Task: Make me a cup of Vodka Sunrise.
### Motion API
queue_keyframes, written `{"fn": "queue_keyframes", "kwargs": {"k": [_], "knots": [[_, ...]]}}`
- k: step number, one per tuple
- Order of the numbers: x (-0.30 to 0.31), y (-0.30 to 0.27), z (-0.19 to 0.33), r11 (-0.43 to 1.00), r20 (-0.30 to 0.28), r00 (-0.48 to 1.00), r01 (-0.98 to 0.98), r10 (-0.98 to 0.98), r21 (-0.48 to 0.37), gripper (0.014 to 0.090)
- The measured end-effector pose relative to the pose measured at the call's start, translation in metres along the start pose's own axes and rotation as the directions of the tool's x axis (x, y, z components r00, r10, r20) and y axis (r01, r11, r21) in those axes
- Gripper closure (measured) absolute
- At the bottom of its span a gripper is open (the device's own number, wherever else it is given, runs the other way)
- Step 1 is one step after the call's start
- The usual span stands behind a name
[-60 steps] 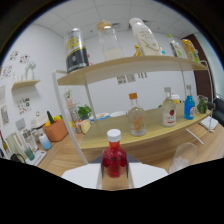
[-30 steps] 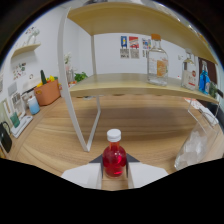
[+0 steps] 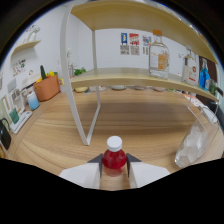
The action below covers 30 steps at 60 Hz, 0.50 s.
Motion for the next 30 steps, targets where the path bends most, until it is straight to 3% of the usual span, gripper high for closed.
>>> {"fn": "queue_keyframes", "kwargs": {"k": [8, 11, 13, 30], "knots": [[-0.005, -0.003, -0.012, 1.0, 0.026, 0.999, 0.025, -0.025, 0.011, 0.0474], [-0.009, -0.006, -0.021, 0.999, 0.04, 0.998, 0.038, -0.038, 0.012, 0.0235], [-0.01, -0.008, -0.026, 0.999, 0.045, 0.998, 0.044, -0.045, 0.011, 0.0178], [-0.016, -0.06, -0.118, 0.992, 0.1, 0.992, 0.073, -0.082, 0.099, 0.0182]]}}
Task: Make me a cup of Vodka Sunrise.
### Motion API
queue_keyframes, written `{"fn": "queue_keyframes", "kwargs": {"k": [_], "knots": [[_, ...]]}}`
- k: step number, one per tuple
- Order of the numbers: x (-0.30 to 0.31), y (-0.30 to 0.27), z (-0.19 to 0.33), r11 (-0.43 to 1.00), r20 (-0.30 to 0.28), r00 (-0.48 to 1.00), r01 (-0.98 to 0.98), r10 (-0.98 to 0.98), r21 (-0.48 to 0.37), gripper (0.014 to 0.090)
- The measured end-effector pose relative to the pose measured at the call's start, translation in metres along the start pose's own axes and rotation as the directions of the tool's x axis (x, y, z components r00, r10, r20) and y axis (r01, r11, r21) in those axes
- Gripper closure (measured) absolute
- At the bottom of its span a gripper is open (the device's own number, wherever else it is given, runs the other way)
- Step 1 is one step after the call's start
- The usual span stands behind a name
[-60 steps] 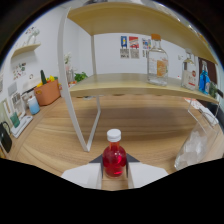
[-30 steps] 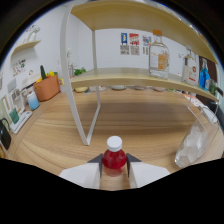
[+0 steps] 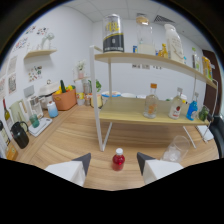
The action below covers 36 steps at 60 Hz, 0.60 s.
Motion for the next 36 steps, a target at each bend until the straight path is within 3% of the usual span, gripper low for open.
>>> {"fn": "queue_keyframes", "kwargs": {"k": [17, 36], "knots": [[0.032, -0.021, -0.077, 0.999, -0.007, 1.0, 0.0, 0.001, 0.049, 0.0181], [0.102, 0.009, -0.107, 0.997, -0.066, 0.998, -0.006, 0.011, 0.075, 0.0178]]}}
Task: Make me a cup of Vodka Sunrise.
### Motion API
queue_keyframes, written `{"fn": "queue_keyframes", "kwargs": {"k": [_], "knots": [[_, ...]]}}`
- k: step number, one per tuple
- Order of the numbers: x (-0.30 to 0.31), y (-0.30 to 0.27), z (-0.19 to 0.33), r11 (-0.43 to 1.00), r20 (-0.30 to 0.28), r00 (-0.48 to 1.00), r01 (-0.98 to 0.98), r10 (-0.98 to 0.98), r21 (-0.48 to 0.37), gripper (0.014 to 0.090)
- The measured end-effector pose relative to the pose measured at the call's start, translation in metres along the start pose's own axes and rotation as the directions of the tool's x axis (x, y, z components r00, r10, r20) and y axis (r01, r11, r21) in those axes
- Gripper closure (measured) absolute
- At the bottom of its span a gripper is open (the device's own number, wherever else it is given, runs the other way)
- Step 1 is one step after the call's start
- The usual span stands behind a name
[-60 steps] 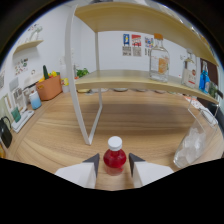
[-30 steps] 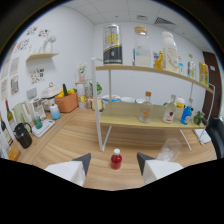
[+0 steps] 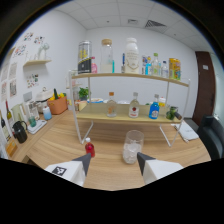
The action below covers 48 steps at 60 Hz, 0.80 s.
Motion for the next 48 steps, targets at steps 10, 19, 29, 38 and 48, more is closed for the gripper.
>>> {"fn": "queue_keyframes", "kwargs": {"k": [10, 19, 29, 38, 48], "knots": [[0.037, 0.003, -0.013, 1.0, -0.026, 0.999, -0.021, 0.021, -0.006, 0.0183], [0.072, -0.033, -0.025, 0.999, -0.041, 0.998, -0.048, 0.049, 0.024, 0.0181], [0.129, -0.117, -0.028, 0.99, -0.058, 0.996, -0.062, 0.07, 0.123, 0.0178], [0.186, -0.19, -0.012, 0.979, -0.092, 0.993, -0.053, 0.072, 0.195, 0.0186], [0.236, -0.247, 0.028, 0.969, -0.124, 0.989, -0.049, 0.081, 0.242, 0.0193]]}}
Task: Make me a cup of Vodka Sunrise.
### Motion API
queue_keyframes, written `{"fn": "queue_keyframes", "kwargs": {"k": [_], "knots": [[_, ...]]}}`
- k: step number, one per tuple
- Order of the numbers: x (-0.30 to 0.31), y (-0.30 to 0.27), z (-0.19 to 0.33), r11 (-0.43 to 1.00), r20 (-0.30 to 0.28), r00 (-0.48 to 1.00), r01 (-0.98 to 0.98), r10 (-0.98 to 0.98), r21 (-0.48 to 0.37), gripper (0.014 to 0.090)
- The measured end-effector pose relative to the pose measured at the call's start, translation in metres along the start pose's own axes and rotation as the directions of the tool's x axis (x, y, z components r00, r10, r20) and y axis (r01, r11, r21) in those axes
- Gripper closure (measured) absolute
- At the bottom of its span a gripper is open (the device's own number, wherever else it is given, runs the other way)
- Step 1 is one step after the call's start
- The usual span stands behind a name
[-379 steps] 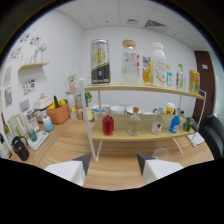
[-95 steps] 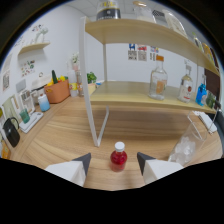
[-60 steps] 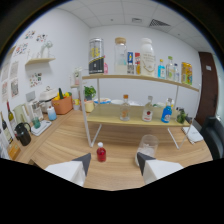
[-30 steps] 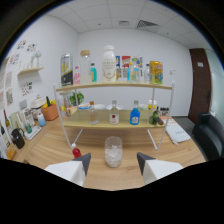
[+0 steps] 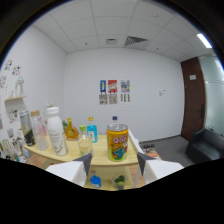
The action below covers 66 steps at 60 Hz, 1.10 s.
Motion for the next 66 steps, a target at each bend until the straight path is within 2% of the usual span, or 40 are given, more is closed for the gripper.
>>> {"fn": "queue_keyframes", "kwargs": {"k": [7, 18, 20, 23, 26, 50, 66], "knots": [[0.011, -0.008, 0.041, 1.0, 0.0, 1.0, -0.02, 0.02, -0.004, 0.0217], [0.011, -0.003, 0.081, 0.998, 0.035, 0.999, -0.035, 0.037, -0.044, 0.0331], [0.011, -0.001, 0.086, 0.998, 0.04, 0.999, -0.035, 0.036, -0.045, 0.0363], [0.01, -0.002, 0.091, 0.999, 0.042, 0.999, -0.026, 0.028, -0.041, 0.0457], [0.007, -0.004, 0.093, 0.999, 0.051, 0.999, -0.014, 0.016, -0.032, 0.0507], [0.007, -0.008, 0.089, 1.0, 0.021, 1.0, 0.023, -0.023, -0.014, 0.0539], [0.0, -0.032, 0.019, 0.997, 0.011, 1.0, -0.005, 0.005, 0.075, 0.054]]}}
